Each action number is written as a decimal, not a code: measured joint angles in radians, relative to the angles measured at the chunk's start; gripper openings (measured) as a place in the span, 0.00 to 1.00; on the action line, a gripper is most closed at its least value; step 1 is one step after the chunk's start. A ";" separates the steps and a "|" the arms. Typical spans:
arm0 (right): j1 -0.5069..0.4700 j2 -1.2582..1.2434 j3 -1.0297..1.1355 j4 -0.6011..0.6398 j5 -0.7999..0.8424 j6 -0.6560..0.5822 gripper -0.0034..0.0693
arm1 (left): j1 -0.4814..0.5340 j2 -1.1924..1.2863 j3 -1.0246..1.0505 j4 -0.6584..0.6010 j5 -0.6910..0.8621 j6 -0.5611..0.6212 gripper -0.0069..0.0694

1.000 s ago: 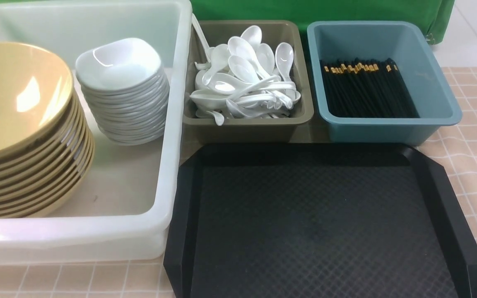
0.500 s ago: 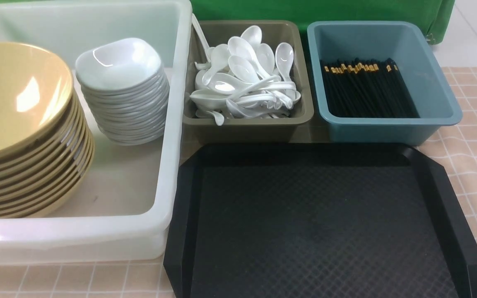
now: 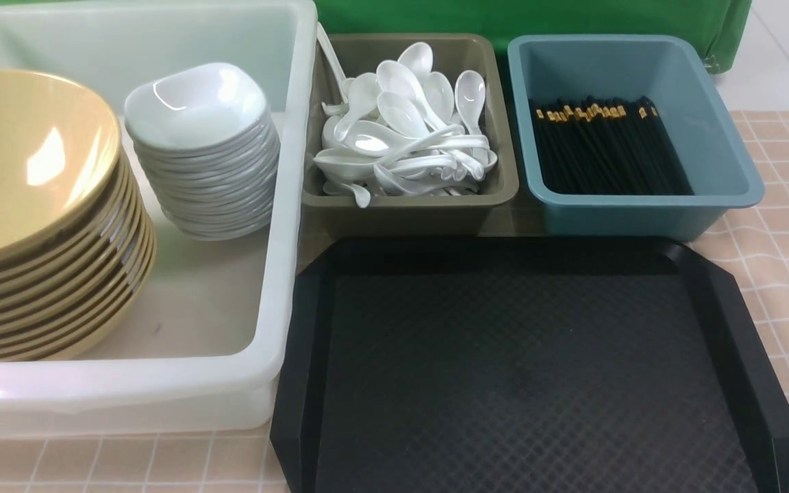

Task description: On brown table put chopsticks spoon bowls plates into blue grey white boxes.

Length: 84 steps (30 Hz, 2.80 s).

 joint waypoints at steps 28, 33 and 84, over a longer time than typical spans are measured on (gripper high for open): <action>-0.620 -0.315 0.473 -0.021 -0.141 0.162 0.10 | 0.000 -0.001 0.000 0.000 -0.001 0.001 0.09; -0.620 -0.315 0.473 -0.021 -0.140 0.160 0.10 | 0.000 -0.001 0.000 0.000 -0.001 0.001 0.09; -0.620 -0.315 0.472 -0.021 -0.135 0.160 0.14 | -0.012 -0.148 0.409 0.133 -0.410 -0.187 0.09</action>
